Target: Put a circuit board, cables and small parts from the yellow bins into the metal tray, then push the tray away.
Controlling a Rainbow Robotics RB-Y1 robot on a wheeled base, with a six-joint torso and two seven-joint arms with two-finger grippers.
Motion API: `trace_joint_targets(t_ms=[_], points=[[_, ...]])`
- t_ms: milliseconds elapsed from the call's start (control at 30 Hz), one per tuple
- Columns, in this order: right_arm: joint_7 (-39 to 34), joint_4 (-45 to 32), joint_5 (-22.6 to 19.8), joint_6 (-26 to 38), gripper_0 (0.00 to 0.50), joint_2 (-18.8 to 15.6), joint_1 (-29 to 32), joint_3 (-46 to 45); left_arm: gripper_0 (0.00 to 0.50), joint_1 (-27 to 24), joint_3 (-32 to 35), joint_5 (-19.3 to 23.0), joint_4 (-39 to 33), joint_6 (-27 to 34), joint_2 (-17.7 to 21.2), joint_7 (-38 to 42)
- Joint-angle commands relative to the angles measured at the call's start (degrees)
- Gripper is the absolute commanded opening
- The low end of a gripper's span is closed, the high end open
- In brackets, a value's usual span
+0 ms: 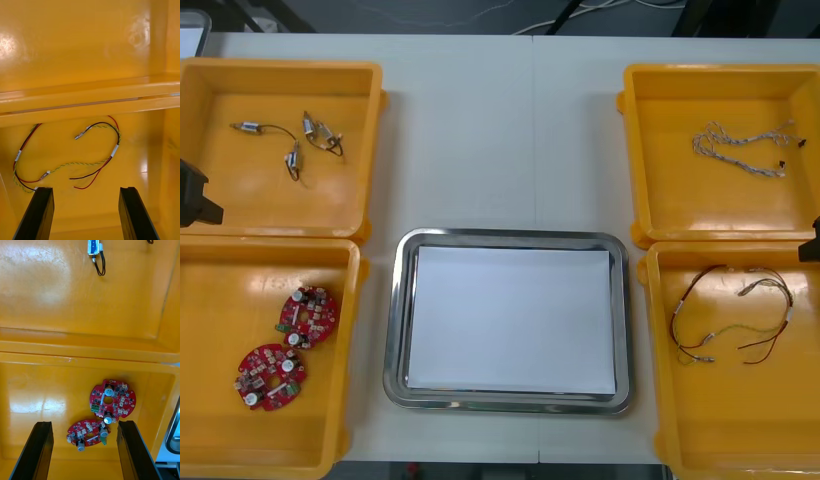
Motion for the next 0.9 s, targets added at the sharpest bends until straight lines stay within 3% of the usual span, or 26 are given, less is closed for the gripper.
trace_joint_targets(t_ms=[33,167,567,800,900], points=[[-6.0,-1.7,1.6,0.2,0.500,-0.2,0.8,-2.0,0.500,0.6,2.4,1.8,0.0,0.4,1.8,-5.0],[-12.3,-1.0,2.4,0.2,0.500,-0.2,1.1,-2.0,0.500,2.8,3.6,2.1,-0.6,0.4,2.5,-5.1],[-27.1,3.1,5.9,0.2,0.500,-0.2,2.7,-2.0,0.500,18.4,10.8,1.3,-7.9,-3.8,2.4,-5.4],[-35.2,6.4,6.4,0.2,0.500,-0.2,2.8,-1.9,0.500,27.4,11.4,-4.5,-13.3,-9.8,1.0,-5.3],[-38.7,8.3,6.1,-0.1,0.500,0.4,2.8,-1.9,0.500,30.6,11.3,-5.0,-13.4,-13.6,-0.3,-5.7]])
